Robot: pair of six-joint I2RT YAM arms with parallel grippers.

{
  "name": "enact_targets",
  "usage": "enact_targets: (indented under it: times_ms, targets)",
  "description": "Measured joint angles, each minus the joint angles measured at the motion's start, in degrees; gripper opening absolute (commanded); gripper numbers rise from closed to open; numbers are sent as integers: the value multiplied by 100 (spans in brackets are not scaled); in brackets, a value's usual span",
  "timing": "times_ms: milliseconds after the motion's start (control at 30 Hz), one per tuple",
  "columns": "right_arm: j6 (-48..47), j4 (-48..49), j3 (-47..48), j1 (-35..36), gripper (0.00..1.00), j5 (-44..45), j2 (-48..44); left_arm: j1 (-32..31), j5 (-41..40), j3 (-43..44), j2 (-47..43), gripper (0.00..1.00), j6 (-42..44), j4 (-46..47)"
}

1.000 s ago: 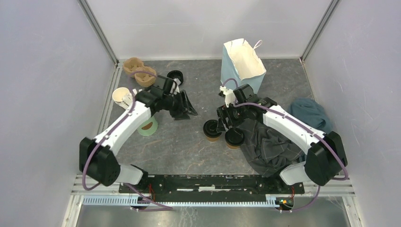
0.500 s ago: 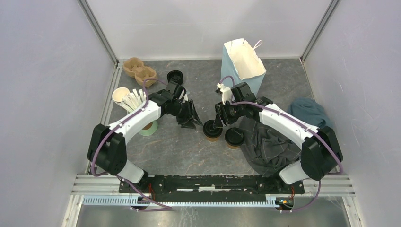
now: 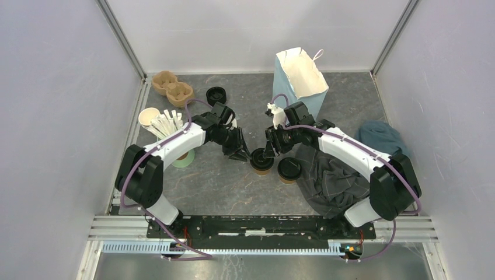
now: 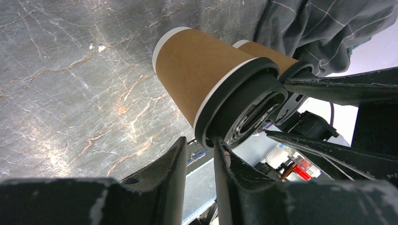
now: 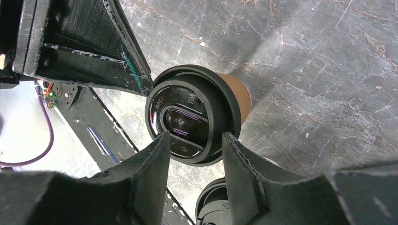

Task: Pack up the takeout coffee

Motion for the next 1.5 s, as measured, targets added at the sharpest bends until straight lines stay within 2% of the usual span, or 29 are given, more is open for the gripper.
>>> enact_targets:
  times_ms: [367, 667, 900, 1100, 1200, 1400, 1500]
  targets:
    - [-39, 11, 0, -4, 45, -26, 125, -33, -4, 0, 133, 28, 4, 0]
    - [-44, 238, -114, -48, 37, 59, 175, -103, 35, 234, 424, 17, 111, -238]
    - [-48, 944, -597, -57, 37, 107, 66, -107, 94, 24, 470, 12, 114, -31]
    - [-111, 1757, -1075, -59, 38, 221, 17, -74, 450, -382, 490, 9, 92, 540]
    - [-157, 1923, -1147, -59, 41, 186, -7, -42, 592, -496, 444, 16, 85, 728]
    - [-466, 1460, -675, -52, 46, -48, 136, -131, 153, -579, 20, 46, 140, 745]
    - [-769, 1198, -380, -46, 46, -262, 354, -160, -168, -568, -175, 55, 313, 485]
